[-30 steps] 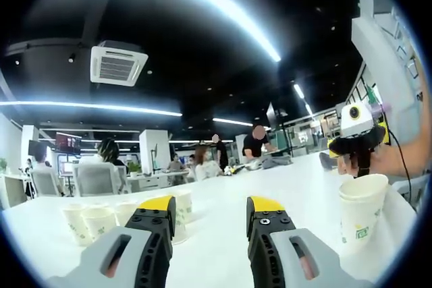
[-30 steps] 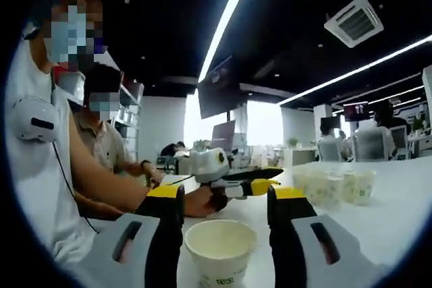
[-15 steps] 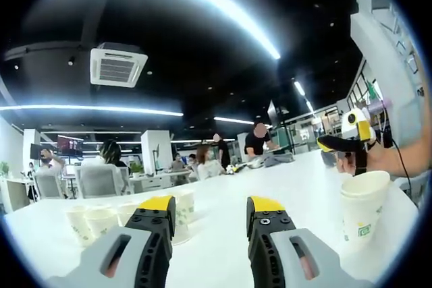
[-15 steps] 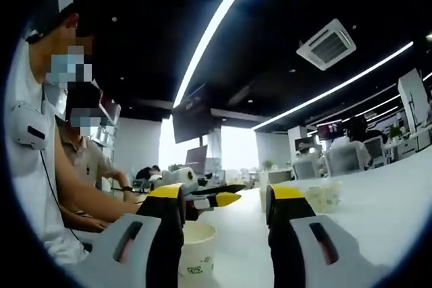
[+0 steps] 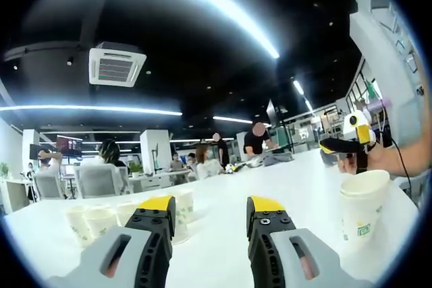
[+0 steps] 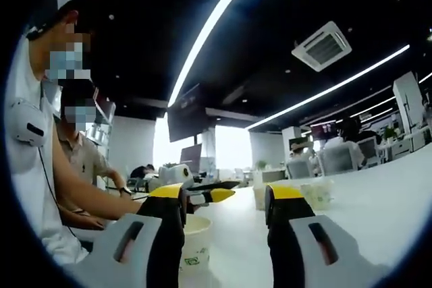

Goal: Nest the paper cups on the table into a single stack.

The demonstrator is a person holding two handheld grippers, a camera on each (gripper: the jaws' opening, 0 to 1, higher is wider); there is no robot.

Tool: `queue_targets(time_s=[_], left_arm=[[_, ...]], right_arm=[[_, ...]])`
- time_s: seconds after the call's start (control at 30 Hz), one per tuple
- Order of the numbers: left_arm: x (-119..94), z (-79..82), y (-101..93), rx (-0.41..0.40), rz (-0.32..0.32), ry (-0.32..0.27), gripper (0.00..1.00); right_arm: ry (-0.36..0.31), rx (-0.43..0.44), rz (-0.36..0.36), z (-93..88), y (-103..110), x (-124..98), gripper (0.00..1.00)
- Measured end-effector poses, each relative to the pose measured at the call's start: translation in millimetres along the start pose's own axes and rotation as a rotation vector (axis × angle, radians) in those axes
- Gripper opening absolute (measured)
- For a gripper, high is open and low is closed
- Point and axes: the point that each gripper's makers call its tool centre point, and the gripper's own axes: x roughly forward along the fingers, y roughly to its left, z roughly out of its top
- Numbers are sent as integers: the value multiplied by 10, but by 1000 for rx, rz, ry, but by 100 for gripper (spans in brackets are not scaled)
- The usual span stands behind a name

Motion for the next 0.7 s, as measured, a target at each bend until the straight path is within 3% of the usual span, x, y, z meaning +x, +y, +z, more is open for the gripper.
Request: queue_targets(time_s=[0.4, 0.7], left_arm=[[-5, 39, 17, 11, 8, -17, 45], [22, 34, 34, 29, 23, -7, 51]], right_arm=[[-49, 20, -51, 83, -99, -58, 49], [-51, -16, -72, 228, 39, -60, 50]])
